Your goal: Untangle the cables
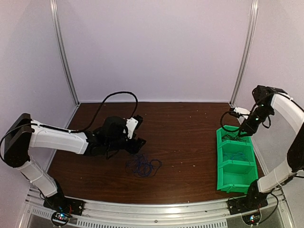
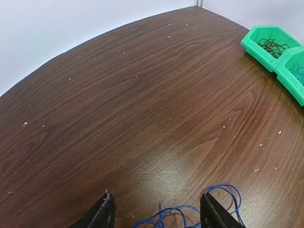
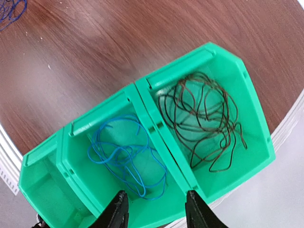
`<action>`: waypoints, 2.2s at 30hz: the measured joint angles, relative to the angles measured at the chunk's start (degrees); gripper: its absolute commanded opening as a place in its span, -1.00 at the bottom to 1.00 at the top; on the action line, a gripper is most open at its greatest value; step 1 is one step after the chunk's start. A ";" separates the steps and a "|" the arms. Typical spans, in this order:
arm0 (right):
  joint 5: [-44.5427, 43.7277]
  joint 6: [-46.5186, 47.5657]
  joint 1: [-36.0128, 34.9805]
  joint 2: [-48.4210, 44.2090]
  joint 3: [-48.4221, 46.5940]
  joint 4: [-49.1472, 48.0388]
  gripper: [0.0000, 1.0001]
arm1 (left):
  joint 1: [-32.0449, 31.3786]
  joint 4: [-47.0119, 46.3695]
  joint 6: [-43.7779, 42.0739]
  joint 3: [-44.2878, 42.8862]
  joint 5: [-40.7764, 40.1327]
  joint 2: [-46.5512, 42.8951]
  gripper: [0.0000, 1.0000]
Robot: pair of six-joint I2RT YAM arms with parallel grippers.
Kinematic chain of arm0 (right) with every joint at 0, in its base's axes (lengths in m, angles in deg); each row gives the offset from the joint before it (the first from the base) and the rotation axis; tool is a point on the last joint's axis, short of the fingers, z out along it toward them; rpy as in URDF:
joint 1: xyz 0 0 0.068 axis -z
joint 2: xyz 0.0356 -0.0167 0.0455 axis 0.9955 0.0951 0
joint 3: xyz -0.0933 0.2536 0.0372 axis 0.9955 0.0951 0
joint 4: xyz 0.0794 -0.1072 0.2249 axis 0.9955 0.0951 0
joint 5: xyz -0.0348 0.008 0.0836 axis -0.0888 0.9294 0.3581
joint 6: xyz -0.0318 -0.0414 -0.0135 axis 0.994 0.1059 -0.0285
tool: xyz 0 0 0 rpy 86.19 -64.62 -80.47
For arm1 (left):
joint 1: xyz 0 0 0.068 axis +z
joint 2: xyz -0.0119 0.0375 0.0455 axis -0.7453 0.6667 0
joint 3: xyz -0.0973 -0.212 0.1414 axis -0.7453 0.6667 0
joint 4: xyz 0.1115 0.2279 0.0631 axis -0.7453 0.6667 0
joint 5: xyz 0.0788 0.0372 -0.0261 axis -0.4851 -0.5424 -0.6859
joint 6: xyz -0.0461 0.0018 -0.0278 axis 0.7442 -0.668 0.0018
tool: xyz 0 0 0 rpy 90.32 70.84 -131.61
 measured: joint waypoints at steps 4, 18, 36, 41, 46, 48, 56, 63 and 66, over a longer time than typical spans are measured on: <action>1.81 -3.61 -11.47 0.24 -1.07 -2.99 -0.17 | 1.16 2.80 1.29 0.13 -0.09 -1.57 0.23; 17.55 -21.90 -39.87 23.89 -9.25 -29.31 -0.21 | 1.81 5.40 11.52 9.81 2.56 -6.49 0.13; 37.99 -42.69 -50.75 50.64 -24.37 -40.22 -0.46 | 1.81 4.46 19.47 16.44 2.54 -11.67 0.15; 40.68 -45.03 -50.93 51.52 -25.53 -41.22 -0.95 | 1.81 3.87 19.45 16.44 2.60 -10.49 0.14; 41.79 -45.13 -50.93 51.58 -26.05 -40.94 -1.00 | 1.81 3.21 19.12 16.44 2.80 -9.73 0.13; 41.81 -44.50 -50.93 51.12 -26.40 -40.48 -1.00 | 1.81 1.92 18.29 16.44 3.34 -9.97 0.13; 43.28 -42.16 -51.01 41.86 -27.26 -37.59 -1.00 | 1.81 -13.42 9.94 17.00 5.33 -15.74 0.17; 43.71 -38.62 -51.04 34.80 -31.41 -34.62 -1.00 | 1.81 -18.18 6.05 5.73 7.89 -3.26 0.12; 43.63 -36.09 -51.04 32.89 -33.38 -31.71 -1.00 | 1.81 -21.44 6.12 5.18 9.29 -0.11 0.07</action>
